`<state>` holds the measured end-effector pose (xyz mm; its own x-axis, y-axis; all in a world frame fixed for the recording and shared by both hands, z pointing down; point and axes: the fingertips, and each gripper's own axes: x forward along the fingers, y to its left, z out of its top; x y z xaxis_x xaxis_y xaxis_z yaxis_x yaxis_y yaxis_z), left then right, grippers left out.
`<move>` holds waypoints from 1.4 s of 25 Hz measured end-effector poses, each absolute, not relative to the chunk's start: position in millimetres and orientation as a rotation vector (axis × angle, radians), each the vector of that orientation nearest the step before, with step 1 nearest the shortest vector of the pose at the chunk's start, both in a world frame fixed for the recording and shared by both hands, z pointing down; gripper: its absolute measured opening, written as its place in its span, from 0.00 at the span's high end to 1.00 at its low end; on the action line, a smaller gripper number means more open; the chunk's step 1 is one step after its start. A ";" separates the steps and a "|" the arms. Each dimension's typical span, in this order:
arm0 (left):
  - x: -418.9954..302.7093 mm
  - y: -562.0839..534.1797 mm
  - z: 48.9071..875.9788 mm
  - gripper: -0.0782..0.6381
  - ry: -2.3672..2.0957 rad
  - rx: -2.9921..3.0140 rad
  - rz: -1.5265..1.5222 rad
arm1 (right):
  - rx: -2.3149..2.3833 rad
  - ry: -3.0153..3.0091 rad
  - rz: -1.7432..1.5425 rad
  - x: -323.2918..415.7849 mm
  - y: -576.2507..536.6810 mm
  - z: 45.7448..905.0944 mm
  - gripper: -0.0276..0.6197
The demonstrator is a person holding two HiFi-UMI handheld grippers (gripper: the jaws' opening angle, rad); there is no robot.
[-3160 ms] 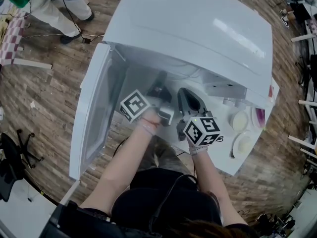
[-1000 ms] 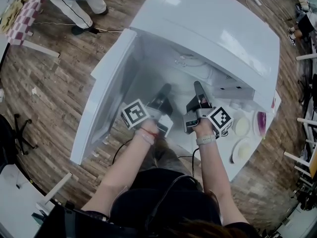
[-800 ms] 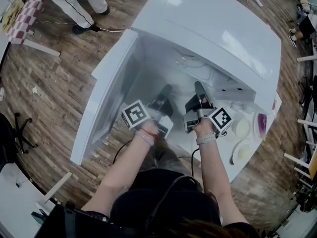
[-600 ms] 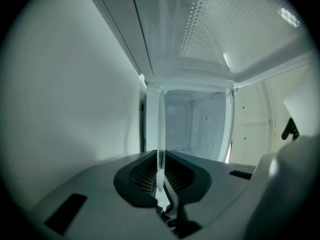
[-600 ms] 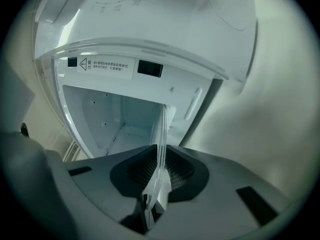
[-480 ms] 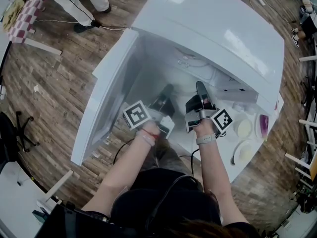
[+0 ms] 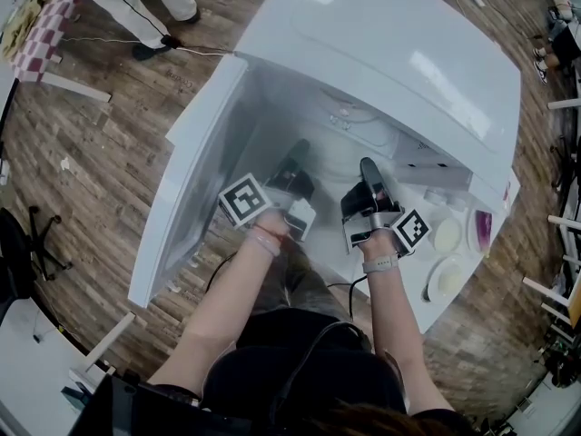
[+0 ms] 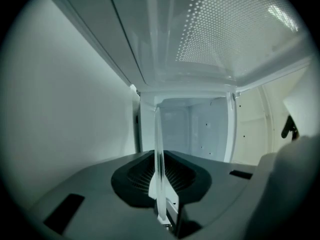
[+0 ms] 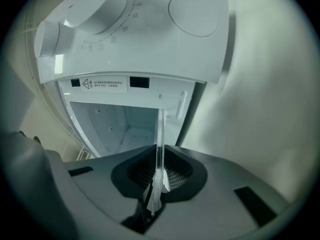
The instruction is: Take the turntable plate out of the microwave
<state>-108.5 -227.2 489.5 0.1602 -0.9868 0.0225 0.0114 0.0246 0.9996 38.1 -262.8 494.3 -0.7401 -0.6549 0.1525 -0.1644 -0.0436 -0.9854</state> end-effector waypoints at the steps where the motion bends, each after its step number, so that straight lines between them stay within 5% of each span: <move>1: -112.2 -228.8 490.4 0.83 -1.103 1.258 -1.071 | -0.860 1.872 -1.845 38.2 -262.6 494.0 0.89; 35: -123.5 -221.2 484.1 0.84 -1.140 1.243 -1.182 | -1.026 2.164 -1.664 40.7 -244.1 481.3 0.85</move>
